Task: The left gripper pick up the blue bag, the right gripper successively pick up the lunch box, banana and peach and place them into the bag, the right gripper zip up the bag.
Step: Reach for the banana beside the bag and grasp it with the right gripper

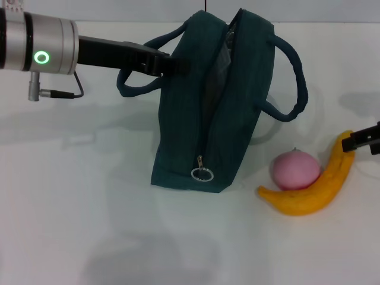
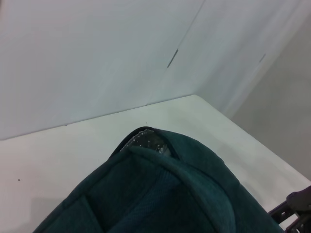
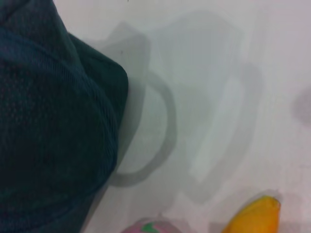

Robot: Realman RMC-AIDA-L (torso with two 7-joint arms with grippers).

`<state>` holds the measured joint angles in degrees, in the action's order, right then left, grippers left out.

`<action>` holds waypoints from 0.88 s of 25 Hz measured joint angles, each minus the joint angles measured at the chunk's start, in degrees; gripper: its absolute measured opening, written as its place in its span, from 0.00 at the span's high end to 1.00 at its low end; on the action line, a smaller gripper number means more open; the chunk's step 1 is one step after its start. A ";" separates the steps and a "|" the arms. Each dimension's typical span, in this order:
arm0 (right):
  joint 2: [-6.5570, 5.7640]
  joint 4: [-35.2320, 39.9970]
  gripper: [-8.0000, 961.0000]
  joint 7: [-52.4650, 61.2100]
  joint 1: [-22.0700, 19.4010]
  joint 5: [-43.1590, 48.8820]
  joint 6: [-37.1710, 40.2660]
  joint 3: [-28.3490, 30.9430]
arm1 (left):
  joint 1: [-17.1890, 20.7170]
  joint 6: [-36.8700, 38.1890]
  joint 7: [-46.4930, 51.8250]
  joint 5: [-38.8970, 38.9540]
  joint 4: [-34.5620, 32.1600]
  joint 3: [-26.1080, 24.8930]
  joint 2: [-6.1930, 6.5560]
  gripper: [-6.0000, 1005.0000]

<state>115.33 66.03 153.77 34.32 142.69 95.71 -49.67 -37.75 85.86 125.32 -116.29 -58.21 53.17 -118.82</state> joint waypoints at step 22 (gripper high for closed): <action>-0.25 -8.90 0.18 0.61 7.10 7.41 -5.01 -0.79 | 0.70 0.11 -0.26 0.01 0.22 -0.24 -0.01 0.94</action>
<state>115.09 57.13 154.38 41.42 150.10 90.70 -50.45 -37.05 85.96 125.06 -116.28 -57.99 52.93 -118.83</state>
